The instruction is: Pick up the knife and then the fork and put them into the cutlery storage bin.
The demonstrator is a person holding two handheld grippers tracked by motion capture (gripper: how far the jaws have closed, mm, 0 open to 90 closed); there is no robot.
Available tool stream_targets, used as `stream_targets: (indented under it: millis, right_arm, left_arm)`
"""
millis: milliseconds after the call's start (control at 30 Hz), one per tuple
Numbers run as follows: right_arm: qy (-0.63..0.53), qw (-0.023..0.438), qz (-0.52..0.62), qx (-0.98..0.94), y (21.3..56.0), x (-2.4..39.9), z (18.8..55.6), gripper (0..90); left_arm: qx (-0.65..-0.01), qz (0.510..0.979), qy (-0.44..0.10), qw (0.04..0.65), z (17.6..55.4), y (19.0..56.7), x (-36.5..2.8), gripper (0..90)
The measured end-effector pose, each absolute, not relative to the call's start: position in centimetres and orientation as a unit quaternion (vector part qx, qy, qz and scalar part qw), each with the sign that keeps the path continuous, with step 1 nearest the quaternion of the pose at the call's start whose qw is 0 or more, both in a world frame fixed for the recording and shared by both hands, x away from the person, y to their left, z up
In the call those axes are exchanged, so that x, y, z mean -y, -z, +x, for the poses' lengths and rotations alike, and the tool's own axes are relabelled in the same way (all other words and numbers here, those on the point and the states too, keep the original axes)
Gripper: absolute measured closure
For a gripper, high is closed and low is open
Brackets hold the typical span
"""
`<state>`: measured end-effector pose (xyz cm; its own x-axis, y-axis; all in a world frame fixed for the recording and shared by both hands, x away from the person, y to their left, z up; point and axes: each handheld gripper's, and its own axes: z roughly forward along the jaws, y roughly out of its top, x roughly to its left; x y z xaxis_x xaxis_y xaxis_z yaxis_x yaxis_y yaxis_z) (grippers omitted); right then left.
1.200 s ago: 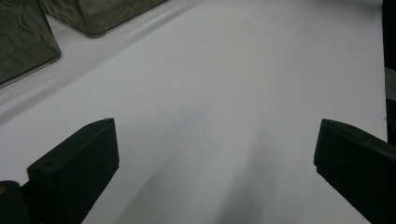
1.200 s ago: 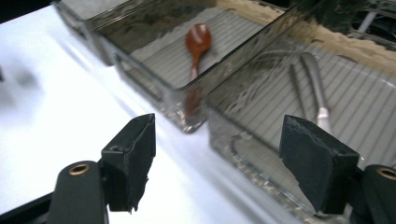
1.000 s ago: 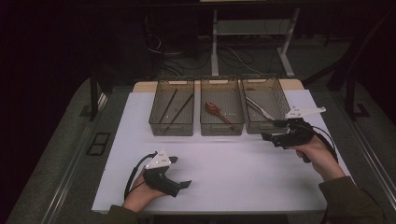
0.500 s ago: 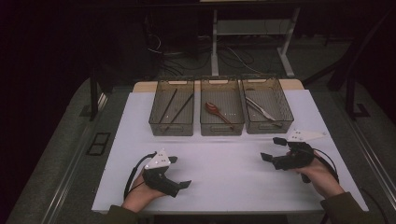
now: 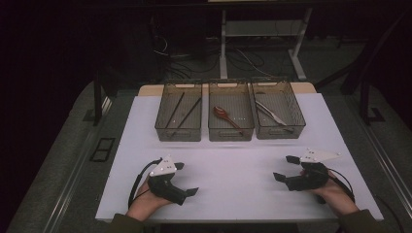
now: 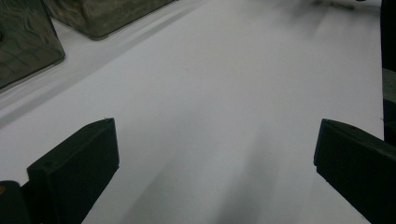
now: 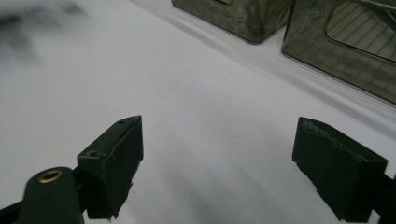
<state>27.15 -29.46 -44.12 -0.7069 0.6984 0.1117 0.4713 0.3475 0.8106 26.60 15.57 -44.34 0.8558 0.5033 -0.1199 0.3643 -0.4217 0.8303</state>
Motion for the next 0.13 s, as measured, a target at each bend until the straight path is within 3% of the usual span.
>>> stream_targets:
  millis: [133]
  right_arm:
    - [-0.45,0.127,0.364,-0.806,44.1,29.88,27.08,15.5]
  left_arm:
    - [-0.259,0.84,-0.073,0.471,26.61,44.32,-15.56,0.0]
